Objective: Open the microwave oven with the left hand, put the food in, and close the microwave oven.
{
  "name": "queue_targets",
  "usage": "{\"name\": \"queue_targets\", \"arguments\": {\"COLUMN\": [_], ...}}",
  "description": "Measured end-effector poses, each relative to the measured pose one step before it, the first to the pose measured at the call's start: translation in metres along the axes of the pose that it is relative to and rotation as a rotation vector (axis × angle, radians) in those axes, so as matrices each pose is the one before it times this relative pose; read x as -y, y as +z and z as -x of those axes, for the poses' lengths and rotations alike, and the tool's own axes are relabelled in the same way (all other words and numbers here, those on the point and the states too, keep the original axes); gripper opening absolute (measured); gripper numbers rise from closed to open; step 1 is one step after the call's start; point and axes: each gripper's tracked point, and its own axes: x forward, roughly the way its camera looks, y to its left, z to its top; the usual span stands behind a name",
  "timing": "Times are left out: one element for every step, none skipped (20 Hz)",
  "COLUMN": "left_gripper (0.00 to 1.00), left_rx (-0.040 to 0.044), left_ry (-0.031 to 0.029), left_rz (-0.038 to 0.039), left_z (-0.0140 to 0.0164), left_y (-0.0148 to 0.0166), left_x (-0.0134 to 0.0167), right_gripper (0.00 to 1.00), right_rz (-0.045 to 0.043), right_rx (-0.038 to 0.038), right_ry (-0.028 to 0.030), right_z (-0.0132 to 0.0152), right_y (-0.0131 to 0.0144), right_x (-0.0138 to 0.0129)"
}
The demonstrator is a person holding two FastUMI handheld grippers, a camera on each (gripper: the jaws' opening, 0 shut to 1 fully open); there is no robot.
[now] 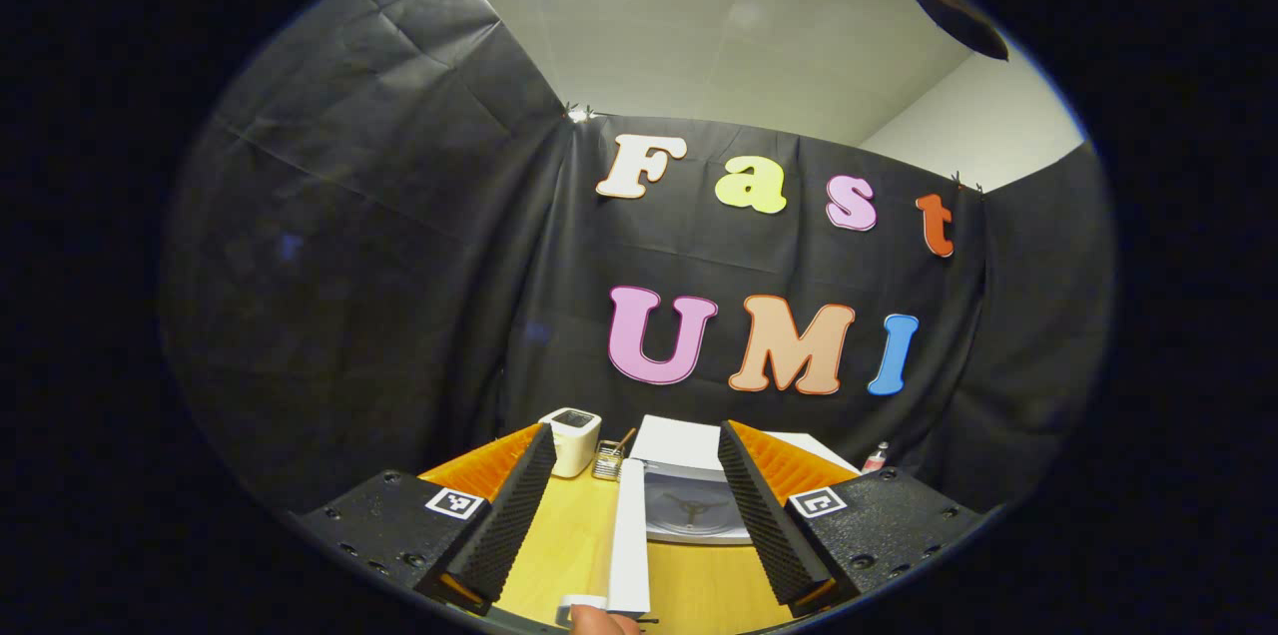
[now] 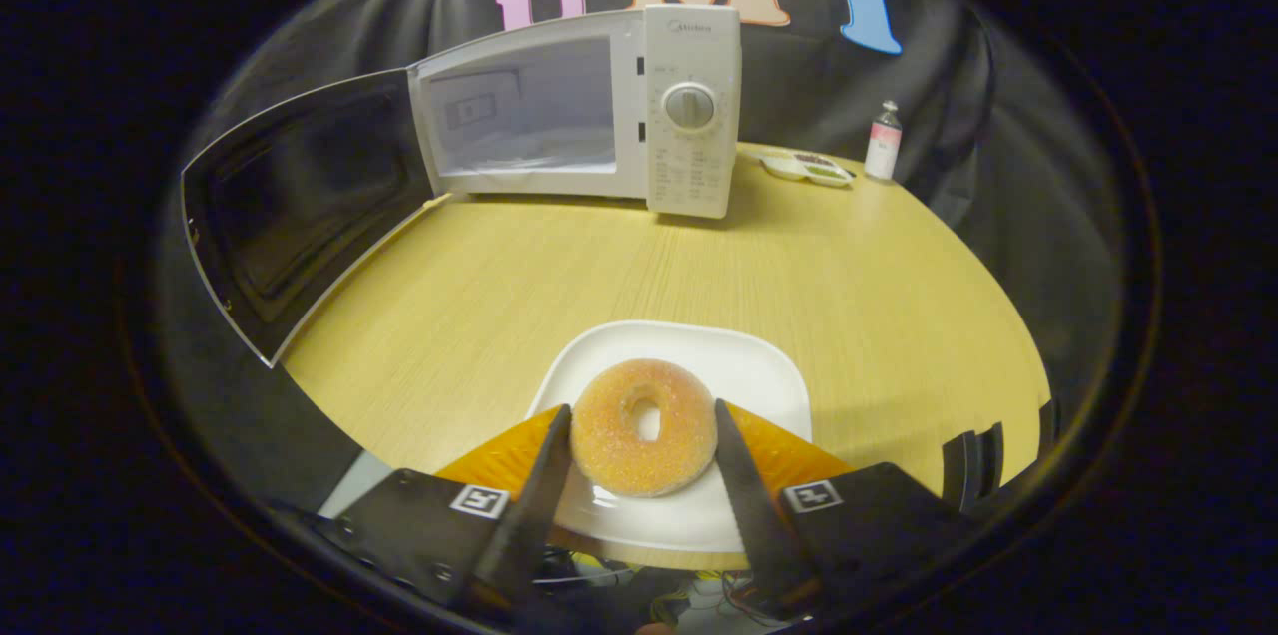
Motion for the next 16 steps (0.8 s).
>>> {"name": "queue_targets", "arguments": {"left_gripper": [0.93,0.93,0.95,0.95,0.93,0.93,0.93,0.95,0.95,0.95,0.96,0.95,0.95,0.95,0.95,0.96], "left_rx": [-0.00516,-0.00156,-0.00052,-0.00286,-0.00475,-0.00749,-0.00913,-0.00986,-0.00904,-0.00417,-0.00186,-0.00157,-0.00057,-0.00010,-0.00120,-0.00165], "left_ry": [0.00694,0.00756,-0.00530,-0.01635,-0.01191,-0.00382,0.00530,0.00208,0.00226,0.00650,0.00843,0.00754,0.00737,0.00599,0.00727,0.00684], "left_rz": [-0.00025,-0.00414,-0.00314,0.00146,0.00424,0.00228,0.00166,0.00501,0.00034,-0.00696,-0.01388,-0.01632,-0.01889,-0.01680,-0.01342,-0.00807], "left_z": [-0.00338,-0.00040,-0.00057,0.00060,-0.00103,-0.00006,0.00000,0.00195,0.00105,0.00095,0.00023,0.00185,0.00094,0.00117,0.00108,0.00162], "left_y": [-0.00267,0.00021,0.00090,-0.00068,-0.00136,-0.00191,-0.00385,-0.00244,-0.00349,-0.00112,-0.00195,0.00031,0.00010,0.00091,-0.00069,0.00021], "left_x": [-0.00266,-0.00217,-0.00081,0.00270,0.00342,-0.00028,-0.00201,-0.00177,-0.00090,-0.00258,-0.00359,-0.00401,-0.00252,-0.00296,-0.00084,-0.00192], "right_gripper": [0.77,0.70,0.70,0.60,0.60,0.65,0.65,0.65,0.65,0.65,0.65,0.65,0.60,0.60,0.60,0.59], "right_rz": [-0.00698,0.01293,-0.00097,-0.00537,-0.00572,-0.00977,-0.01023,-0.01146,-0.02872,-0.04966,-0.06003,-0.06432,-0.06414,-0.06590,-0.05895,-0.05166], "right_rx": [-0.01058,0.00015,-0.00356,0.00559,0.00634,0.00387,0.00175,-0.00713,-0.01300,-0.01514,-0.01656,-0.01677,-0.01290,-0.01106,-0.00298,0.00792], "right_ry": [0.00162,-0.00505,-0.00319,-0.00023,-0.00018,0.00025,0.00228,0.00606,0.00447,0.00627,0.00972,0.01744,0.01262,0.01988,0.01392,0.01406], "right_z": [0.00221,0.00093,-0.00227,0.00060,-0.00060,-0.00071,-0.00075,0.00059,0.00067,-0.00054,-0.00162,-0.00270,-0.00337,-0.00315,-0.00195,-0.00367], "right_y": [-0.00072,0.00210,0.00021,0.00088,0.00042,0.00080,0.00037,0.00109,0.00008,0.00329,0.00244,0.00400,0.00333,0.00433,0.00564,0.00805], "right_x": [0.00027,0.00127,0.00060,-0.00033,0.00025,0.00003,0.00030,-0.00007,0.00014,0.00068,-0.00020,-0.00338,-0.00244,-0.00553,-0.00583,-0.00800]}}
